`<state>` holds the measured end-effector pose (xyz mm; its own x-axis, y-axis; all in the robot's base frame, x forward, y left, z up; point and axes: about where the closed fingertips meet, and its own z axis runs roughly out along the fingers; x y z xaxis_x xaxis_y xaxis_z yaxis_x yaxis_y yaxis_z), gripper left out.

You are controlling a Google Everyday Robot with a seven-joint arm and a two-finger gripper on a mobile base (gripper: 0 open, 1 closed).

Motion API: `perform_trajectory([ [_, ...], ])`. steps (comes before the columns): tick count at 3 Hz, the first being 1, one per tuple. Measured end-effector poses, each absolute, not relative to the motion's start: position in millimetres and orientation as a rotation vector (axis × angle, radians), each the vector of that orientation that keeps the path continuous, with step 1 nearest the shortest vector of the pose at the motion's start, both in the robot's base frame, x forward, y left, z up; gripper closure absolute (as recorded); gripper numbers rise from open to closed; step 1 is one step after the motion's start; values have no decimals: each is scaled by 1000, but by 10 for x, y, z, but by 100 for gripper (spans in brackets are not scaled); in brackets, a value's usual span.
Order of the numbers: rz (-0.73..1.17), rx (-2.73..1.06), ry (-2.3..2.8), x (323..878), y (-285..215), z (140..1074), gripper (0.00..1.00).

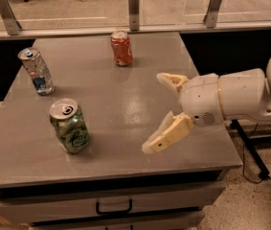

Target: Move green can near coke can

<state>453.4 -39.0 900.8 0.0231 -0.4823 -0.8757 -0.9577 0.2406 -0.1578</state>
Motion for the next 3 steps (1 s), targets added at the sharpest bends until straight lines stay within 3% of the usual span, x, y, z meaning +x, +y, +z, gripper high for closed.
perform_trajectory([
  [2,776,-1282,1514,4532,320,8908,0],
  [3,783,-1279,1507,4529,369,8926,0],
])
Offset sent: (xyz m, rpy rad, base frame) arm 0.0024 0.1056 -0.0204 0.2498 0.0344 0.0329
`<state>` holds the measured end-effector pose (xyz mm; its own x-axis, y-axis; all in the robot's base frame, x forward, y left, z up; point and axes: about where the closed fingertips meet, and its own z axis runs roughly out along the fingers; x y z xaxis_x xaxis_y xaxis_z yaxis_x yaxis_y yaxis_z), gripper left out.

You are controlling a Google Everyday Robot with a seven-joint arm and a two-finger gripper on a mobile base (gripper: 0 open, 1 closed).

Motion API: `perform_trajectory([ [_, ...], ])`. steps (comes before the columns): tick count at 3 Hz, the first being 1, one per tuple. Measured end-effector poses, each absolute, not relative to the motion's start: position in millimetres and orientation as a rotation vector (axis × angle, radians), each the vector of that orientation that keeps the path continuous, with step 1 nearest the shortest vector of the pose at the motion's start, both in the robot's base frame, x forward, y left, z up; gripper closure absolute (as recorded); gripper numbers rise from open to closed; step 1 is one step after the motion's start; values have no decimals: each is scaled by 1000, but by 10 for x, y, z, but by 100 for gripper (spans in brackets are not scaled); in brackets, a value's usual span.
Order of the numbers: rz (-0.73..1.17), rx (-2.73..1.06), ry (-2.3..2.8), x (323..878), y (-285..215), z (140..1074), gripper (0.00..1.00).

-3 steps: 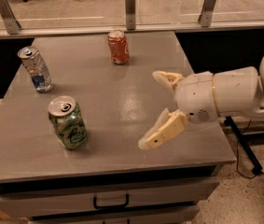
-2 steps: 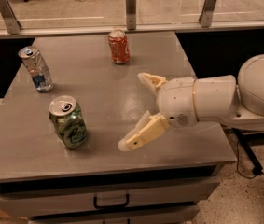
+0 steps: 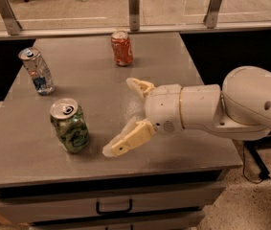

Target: Move green can near coke can

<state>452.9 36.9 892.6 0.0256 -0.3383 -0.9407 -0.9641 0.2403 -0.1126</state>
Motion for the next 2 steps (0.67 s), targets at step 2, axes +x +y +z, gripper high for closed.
perform_trajectory([
  [2,825,-1247,1476,4418,595,8833,0],
])
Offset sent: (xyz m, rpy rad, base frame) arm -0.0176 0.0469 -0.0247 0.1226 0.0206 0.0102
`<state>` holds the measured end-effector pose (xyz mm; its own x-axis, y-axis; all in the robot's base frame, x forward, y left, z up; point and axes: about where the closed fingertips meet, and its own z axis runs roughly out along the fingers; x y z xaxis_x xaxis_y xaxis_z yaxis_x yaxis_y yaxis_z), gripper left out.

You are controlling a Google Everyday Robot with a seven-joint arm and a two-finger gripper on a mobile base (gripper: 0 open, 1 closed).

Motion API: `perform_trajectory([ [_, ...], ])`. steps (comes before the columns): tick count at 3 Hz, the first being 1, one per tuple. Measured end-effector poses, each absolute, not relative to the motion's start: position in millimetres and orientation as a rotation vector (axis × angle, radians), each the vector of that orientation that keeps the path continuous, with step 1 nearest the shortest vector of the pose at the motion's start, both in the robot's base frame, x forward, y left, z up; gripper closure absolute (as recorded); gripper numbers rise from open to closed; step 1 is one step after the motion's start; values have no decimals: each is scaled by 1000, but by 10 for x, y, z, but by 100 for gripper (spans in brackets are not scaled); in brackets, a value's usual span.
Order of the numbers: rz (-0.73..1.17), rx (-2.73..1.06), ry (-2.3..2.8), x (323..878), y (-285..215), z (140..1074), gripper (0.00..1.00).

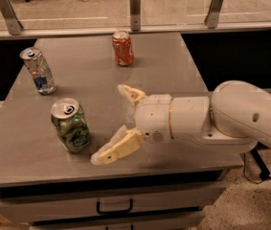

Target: Move green can near coke can

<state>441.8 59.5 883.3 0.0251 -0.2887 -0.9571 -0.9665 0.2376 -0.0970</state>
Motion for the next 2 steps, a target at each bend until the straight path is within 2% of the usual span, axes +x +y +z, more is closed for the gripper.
perform_trajectory([
  [2,840,-1244,1405,4480,974,8687,0],
])
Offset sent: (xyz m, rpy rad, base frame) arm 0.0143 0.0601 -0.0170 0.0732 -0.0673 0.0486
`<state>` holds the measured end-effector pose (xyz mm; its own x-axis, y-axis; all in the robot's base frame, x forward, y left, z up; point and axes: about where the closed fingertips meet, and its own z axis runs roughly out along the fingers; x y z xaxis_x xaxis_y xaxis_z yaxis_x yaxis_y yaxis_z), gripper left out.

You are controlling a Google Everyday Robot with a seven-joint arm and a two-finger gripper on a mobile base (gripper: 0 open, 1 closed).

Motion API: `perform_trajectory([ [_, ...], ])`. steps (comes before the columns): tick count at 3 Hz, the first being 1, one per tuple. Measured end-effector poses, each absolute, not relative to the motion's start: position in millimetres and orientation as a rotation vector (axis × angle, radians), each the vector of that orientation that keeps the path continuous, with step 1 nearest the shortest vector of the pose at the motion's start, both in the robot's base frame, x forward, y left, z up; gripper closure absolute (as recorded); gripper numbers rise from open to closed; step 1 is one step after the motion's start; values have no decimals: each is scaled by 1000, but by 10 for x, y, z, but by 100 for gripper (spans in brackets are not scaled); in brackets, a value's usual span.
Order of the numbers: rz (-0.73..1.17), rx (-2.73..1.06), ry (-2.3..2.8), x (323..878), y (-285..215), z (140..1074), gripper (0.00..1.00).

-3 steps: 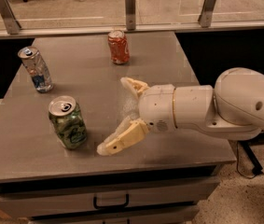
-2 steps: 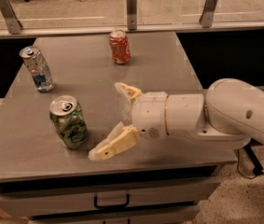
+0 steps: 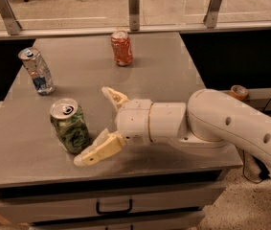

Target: Move green can near coke can

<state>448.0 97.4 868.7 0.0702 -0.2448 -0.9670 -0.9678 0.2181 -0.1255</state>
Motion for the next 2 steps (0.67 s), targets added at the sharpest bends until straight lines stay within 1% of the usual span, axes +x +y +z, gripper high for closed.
perform_trajectory([
  [1,919,-1247,1364,4378,1265,8645,2],
  [2,968,-1251,1361,4298,1408,8608,25],
])
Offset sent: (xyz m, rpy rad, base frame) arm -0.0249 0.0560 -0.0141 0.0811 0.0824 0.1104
